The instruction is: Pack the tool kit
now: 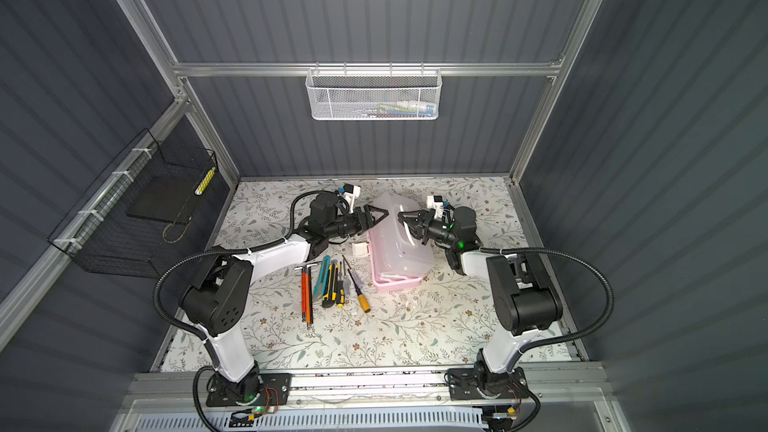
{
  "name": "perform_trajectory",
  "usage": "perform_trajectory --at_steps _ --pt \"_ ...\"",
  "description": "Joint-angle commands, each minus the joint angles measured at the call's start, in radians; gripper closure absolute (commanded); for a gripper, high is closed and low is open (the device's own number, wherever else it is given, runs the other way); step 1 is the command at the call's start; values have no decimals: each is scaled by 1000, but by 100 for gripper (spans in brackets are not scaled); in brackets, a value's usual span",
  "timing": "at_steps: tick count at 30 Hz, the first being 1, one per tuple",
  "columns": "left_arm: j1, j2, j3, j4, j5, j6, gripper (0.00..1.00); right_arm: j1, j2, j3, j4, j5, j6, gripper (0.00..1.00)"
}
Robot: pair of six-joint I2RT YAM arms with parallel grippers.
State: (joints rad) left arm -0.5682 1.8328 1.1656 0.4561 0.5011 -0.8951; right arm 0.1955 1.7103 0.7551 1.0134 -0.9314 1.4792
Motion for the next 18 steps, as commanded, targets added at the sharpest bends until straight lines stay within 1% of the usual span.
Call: perform_trajectory --at_steps 1,2,3,6,7,8,11,14,18 --pt "-4 21 42 56 43 -28 27 5 -29 4 -50 -12 -36 93" --pt "-4 22 43 59 42 -29 27 5 -33 6 -70 -11 -47 87" --pt "-4 19 44 62 40 -28 27 5 -37 7 -92 -8 -61 84" --pt "-4 23 52 79 43 -35 27 5 -49 10 -141 -3 -93 69" --pt "-4 26 54 86 44 -39 27 5 -52 13 -158 -3 -102 61" --pt "-4 29 55 91 46 -42 27 5 -55 15 -174 -1 -111 55" --pt "-4 33 57 109 48 -52 27 4 -65 22 -225 9 -137 43" --pt "-5 34 63 115 53 -53 27 2 -77 32 -277 24 -165 40" --pt "-5 34 74 112 54 -51 28 -8 -97 39 -321 45 -185 40"
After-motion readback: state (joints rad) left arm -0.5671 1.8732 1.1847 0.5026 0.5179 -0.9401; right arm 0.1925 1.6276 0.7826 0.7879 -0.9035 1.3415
